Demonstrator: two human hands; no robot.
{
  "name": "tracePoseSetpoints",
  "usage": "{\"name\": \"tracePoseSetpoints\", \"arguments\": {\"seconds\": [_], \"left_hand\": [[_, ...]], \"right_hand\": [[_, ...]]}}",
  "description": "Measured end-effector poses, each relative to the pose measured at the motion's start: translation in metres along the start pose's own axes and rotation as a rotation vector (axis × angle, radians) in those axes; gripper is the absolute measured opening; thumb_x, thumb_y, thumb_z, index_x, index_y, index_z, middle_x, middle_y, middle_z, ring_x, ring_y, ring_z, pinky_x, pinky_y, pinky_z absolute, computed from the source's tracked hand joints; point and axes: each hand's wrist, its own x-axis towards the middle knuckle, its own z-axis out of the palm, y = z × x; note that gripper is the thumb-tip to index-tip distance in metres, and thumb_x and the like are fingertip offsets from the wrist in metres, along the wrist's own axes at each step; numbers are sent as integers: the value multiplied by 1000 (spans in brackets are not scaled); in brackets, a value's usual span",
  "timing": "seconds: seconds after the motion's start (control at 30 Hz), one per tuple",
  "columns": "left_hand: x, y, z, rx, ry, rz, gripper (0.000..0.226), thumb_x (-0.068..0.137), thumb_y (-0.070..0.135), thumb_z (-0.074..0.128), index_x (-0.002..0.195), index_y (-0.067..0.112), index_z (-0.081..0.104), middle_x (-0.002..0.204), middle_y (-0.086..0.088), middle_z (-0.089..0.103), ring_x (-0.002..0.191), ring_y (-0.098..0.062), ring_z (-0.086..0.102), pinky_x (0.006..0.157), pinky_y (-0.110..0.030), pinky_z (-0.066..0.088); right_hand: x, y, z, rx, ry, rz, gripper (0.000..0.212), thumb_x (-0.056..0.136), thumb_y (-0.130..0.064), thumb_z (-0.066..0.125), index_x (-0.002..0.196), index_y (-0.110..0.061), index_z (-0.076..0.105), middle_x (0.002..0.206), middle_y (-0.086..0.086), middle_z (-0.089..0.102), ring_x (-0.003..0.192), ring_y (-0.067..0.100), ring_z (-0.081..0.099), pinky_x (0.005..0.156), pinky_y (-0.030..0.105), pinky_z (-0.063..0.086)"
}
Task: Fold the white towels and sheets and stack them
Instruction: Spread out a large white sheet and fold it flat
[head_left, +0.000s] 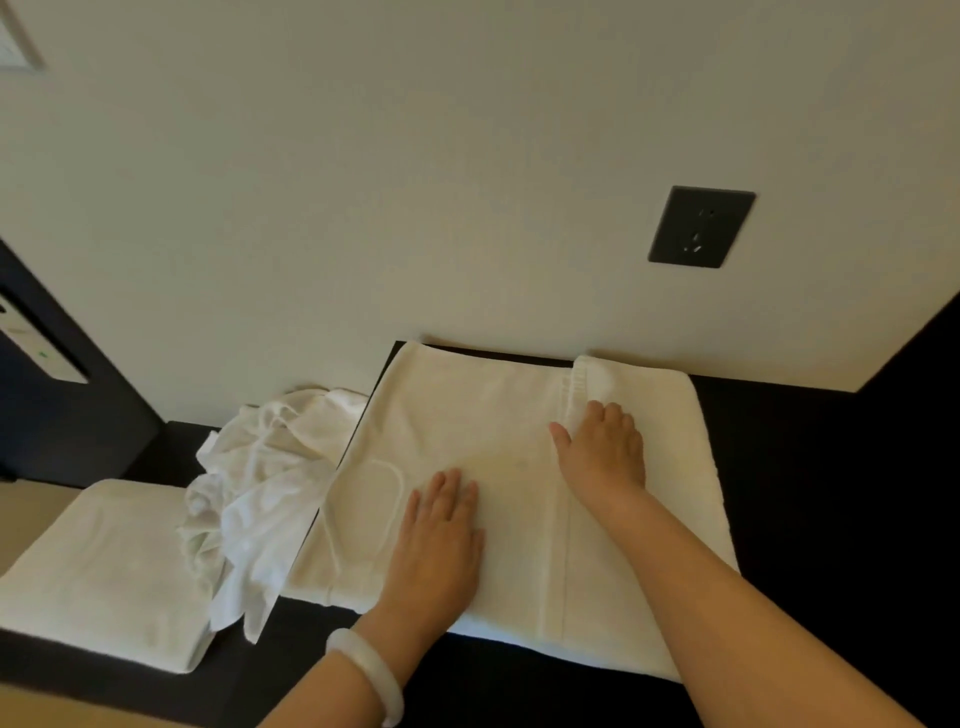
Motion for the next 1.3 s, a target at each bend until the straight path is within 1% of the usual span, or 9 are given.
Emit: {"name": "tracePoseSetpoints", "arguments": {"seconds": [0.1, 0.2, 0.33, 0.47, 0.63, 0.83, 0.93, 1.07, 1.3], "left_hand": [[11, -38, -17, 38, 24, -101, 57, 106, 34, 26, 158, 19, 8, 165, -3, -2, 152, -18, -5, 121, -35, -5], [21, -65, -21, 64, 6, -121, 58, 106, 38, 23, 158, 21, 3, 165, -2, -4, 152, -19, -5, 121, -35, -3], [17, -70, -6, 141, 28, -95, 66, 92, 52, -14, 152, 25, -17, 161, 3, -19, 150, -17, -16, 120, -35, -10], [18, -72, 3, 108, 73, -104, 74, 79, 52, -23, 148, 25, -20, 161, 4, -18, 145, -11, -22, 120, -35, -12], [16, -75, 6, 139, 72, -95, 67, 86, 49, -22, 149, 26, -24, 160, 3, -23, 142, -11, -28, 120, -36, -15], [16, -74, 8, 101, 100, -96, 70, 86, 50, -20, 152, 26, -20, 161, 4, -21, 144, -13, -28, 119, -36, -17], [17, -75, 10, 101, 104, -100, 68, 88, 50, -19, 152, 28, -22, 160, 5, -25, 145, -13, -28, 118, -35, -20], [19, -75, 12, 101, 114, -109, 67, 88, 50, -17, 152, 29, -21, 161, 5, -23, 145, -12, -28, 117, -35, -21], [19, -76, 14, 104, 109, -100, 67, 88, 50, -18, 152, 29, -21, 158, 5, -26, 143, -12, -30, 118, -36, -20]], "right_hand": [[16, -13, 1, -107, -120, 89, 71, 95, -60, 43, 137, -3, 38, 131, 11, 43, 116, 26, 46, 88, 37, 45], [25, -16, 5, -98, -141, 97, 48, 99, -26, 46, 138, 1, 39, 131, 14, 43, 116, 27, 51, 87, 36, 48], [25, -22, 10, -21, -33, 67, 35, 98, -4, 39, 132, 1, 43, 128, 14, 45, 111, 27, 55, 83, 32, 47], [13, -27, 27, -93, 45, 5, 46, 102, -27, 38, 141, -3, 33, 141, 12, 39, 123, 26, 43, 101, 34, 36], [22, -25, 35, -123, -152, -105, 72, 103, -49, 23, 158, -9, 0, 166, 6, -8, 152, 20, -10, 121, 48, -9], [67, -19, 17, 18, 26, -90, 69, 104, -46, 27, 157, -7, 6, 166, 8, 1, 153, 20, -3, 123, 45, -6], [86, -5, 18, -48, -196, -72, 72, 103, -50, 28, 158, -13, 1, 166, 3, -4, 153, 19, -6, 122, 48, -5], [99, 4, 10, -43, -174, -134, 56, 103, -45, 26, 148, -13, 31, 161, 4, 22, 149, 20, 11, 119, 58, 4], [40, 7, -10, -28, -172, -117, 69, 103, -54, 15, 159, -17, 0, 166, 0, -4, 152, 17, -9, 121, 52, -10]]}}
